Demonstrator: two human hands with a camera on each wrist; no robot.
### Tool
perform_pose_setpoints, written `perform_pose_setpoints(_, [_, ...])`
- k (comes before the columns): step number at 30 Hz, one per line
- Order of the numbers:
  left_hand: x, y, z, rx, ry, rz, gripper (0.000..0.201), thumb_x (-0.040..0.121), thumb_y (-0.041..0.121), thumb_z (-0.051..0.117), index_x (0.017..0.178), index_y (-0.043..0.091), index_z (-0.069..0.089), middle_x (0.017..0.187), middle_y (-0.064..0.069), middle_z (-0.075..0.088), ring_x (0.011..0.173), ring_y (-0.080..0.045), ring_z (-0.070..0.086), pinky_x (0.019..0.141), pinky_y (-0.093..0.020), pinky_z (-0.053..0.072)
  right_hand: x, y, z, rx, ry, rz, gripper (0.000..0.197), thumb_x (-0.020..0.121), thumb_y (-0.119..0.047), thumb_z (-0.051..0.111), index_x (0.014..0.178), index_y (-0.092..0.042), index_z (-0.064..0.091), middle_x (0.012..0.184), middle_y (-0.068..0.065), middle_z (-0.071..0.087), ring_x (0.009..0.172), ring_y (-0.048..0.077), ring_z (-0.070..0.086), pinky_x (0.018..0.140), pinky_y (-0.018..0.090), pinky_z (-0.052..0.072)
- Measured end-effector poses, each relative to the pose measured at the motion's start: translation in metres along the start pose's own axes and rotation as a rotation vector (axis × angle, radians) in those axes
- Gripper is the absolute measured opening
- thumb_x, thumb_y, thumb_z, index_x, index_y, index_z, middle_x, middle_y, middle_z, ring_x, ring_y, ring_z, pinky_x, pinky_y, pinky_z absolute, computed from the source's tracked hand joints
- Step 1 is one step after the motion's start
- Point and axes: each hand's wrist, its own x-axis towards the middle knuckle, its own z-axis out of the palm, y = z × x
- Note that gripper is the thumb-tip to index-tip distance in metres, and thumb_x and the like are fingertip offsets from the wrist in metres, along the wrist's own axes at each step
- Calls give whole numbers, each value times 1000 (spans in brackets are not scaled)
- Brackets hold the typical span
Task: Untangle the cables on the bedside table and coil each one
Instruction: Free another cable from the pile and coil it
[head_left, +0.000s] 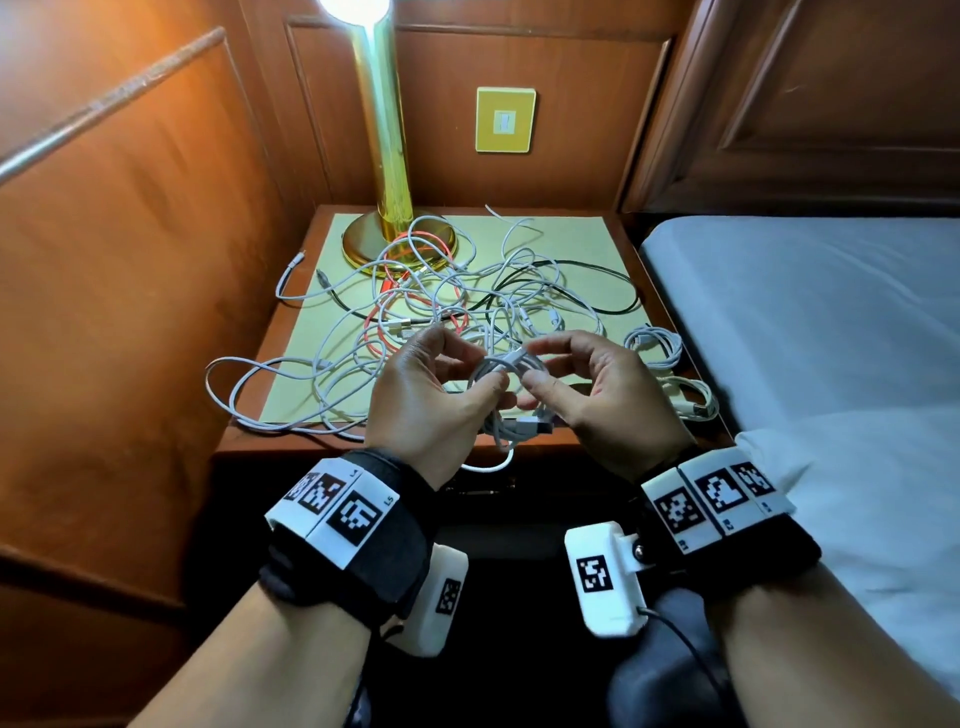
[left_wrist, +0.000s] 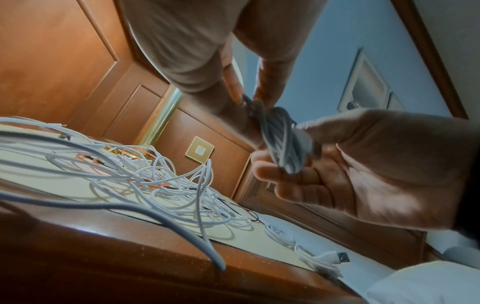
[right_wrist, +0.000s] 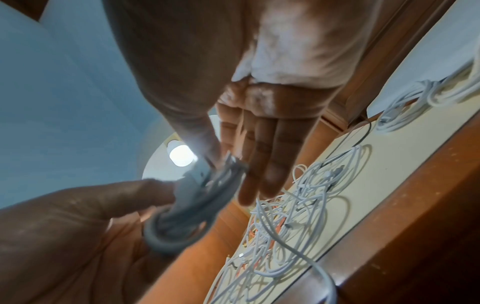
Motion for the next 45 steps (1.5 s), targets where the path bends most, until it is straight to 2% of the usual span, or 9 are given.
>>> perform_pose_setpoints(4, [3, -7, 5, 99, -119, -97, 29, 74, 26, 85, 94, 19, 66, 89, -5, 76, 80, -24, 75, 73, -56, 61, 3, 9, -13, -68, -2, 105, 18, 90, -11, 71, 106, -18, 70, 84, 5, 76, 75, 20, 75, 76, 46, 62])
perform_pose_setpoints(8, [3, -11, 9, 195, -186, -137, 35, 77, 39, 83, 106, 28, 66, 101, 6, 74, 89, -14, 72, 80, -49, 61, 15, 39, -42, -221, 199, 227, 11, 87, -16, 75, 94, -24, 70, 77, -1, 76, 73, 16, 75, 79, 43, 62])
perform_pose_setpoints(12, [1, -10, 9, 254, -204, -141, 40, 69, 52, 76, 102, 30, 68, 97, 10, 75, 90, -12, 72, 85, -48, 59, 19, 55, -62, -476, 342, 327, 18, 88, -16, 70, 105, -20, 71, 93, -1, 70, 83, 15, 63, 81, 20, 43])
perform_pose_setpoints(16, [-1, -8, 12, 274, -247, -164, 38, 68, 52, 73, 98, 28, 69, 92, 9, 75, 88, -16, 73, 85, -49, 59, 20, 59, -58, -604, 395, 347, 12, 87, -22, 68, 97, -28, 66, 101, -2, 73, 92, 20, 65, 82, 25, 47])
perform_pose_setpoints(24, [-4, -8, 6, 369, -269, -128, 22, 86, 38, 75, 103, 28, 66, 95, 10, 74, 84, -12, 72, 86, -46, 59, 25, 64, -52, -645, 395, 288, 29, 89, -25, 71, 118, -22, 67, 123, 1, 68, 110, 24, 64, 96, 36, 51])
perform_pose_setpoints(29, [-3, -7, -6, 361, -254, -136, 16, 87, 36, 74, 100, 27, 67, 94, 9, 74, 81, -11, 74, 83, -46, 60, 25, 57, -49, -649, 399, 229, 26, 89, -22, 70, 115, -23, 67, 122, 4, 65, 101, 22, 64, 94, 36, 51])
perform_pose_setpoints(34, [6, -12, -32, 445, -165, -149, 11, 89, 35, 72, 94, 25, 68, 88, 5, 73, 73, -14, 74, 78, -47, 61, 17, 34, -19, -609, 254, 113, 16, 89, -22, 67, 105, -22, 67, 97, 0, 68, 81, 17, 60, 76, 24, 44])
perform_pose_setpoints(40, [16, -28, -81, 649, 31, -192, 17, 87, 35, 72, 94, 22, 63, 84, 1, 67, 78, -22, 66, 74, -38, 57, 12, 12, 25, -639, -118, 153, 21, 90, -38, 68, 106, -26, 64, 94, -6, 69, 87, 12, 61, 78, 25, 44])
perform_pose_setpoints(45, [9, -37, -112, 772, 66, -172, 14, 86, 31, 72, 85, 24, 60, 80, 4, 66, 81, -19, 63, 69, -30, 46, 20, 4, 46, -663, -189, 152, 22, 89, -40, 67, 103, -23, 63, 98, -3, 67, 94, 16, 62, 84, 29, 49])
